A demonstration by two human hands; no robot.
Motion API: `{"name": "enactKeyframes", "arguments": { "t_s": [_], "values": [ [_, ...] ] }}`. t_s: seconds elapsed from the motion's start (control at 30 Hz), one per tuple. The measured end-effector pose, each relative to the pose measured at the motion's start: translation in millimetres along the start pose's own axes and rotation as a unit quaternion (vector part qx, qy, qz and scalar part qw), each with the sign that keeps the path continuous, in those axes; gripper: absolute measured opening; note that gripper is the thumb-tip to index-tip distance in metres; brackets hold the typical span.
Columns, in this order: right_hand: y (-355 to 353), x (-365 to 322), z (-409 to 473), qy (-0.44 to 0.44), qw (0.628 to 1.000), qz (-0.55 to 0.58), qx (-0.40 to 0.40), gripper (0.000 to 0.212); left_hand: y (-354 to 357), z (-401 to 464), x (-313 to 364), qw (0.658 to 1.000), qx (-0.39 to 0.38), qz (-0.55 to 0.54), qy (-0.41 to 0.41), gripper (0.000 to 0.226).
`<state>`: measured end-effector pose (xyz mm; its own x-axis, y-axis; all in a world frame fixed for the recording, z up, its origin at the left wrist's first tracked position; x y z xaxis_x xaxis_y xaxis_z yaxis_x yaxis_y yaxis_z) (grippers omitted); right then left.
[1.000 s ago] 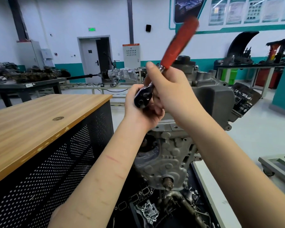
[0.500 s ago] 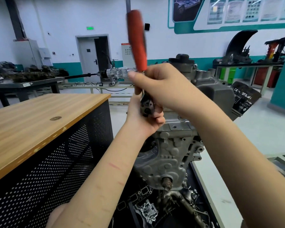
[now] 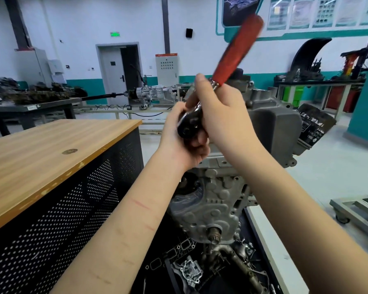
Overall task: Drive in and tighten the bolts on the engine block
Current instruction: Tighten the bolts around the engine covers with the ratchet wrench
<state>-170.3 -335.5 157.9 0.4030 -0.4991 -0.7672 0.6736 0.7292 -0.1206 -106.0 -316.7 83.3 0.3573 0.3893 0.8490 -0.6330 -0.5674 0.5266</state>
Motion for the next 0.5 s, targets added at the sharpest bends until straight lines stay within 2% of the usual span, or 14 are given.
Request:
{"name": "enactKeyframes", "arguments": {
  "t_s": [0.07,0.13,0.23,0.3,0.37,0.43,0.5],
  "values": [
    [5,-13,4,-0.060,0.988,-0.136,-0.034,0.044,-4,0,-7,1.000,0.016,0.022,-0.001,0.075],
    [15,-19,4,-0.089,0.970,-0.210,-0.089,0.045,-5,1,-12,0.999,0.016,0.034,-0.001,0.078],
    [19,-18,5,-0.086,0.966,-0.213,-0.122,0.045,-7,2,-13,0.999,0.010,0.049,0.001,0.080],
    [12,-9,7,-0.039,0.987,-0.121,-0.098,0.045,-6,2,-8,0.999,-0.002,0.044,0.016,0.077],
    [7,7,4,0.042,0.995,0.046,-0.075,0.043,-1,3,1,0.999,-0.031,0.019,0.028,0.075],
    [11,19,-4,0.107,0.970,0.209,-0.070,0.038,4,4,8,0.998,-0.053,-0.024,0.026,0.075],
    [17,25,-12,0.138,0.939,0.309,-0.067,0.037,7,6,11,0.996,-0.066,-0.064,0.015,0.073]
  ]
}}
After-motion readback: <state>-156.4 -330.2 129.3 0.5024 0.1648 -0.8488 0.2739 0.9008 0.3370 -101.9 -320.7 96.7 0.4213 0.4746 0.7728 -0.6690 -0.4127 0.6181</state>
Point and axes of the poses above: each hand's wrist, its own z-axis towards the middle knuckle, its own y-axis out of the palm, x = y × z, the point moved 10 cm from there along z, towards the middle knuckle, and after that the axes turned 1 degree about x, right-handed, at the moved point
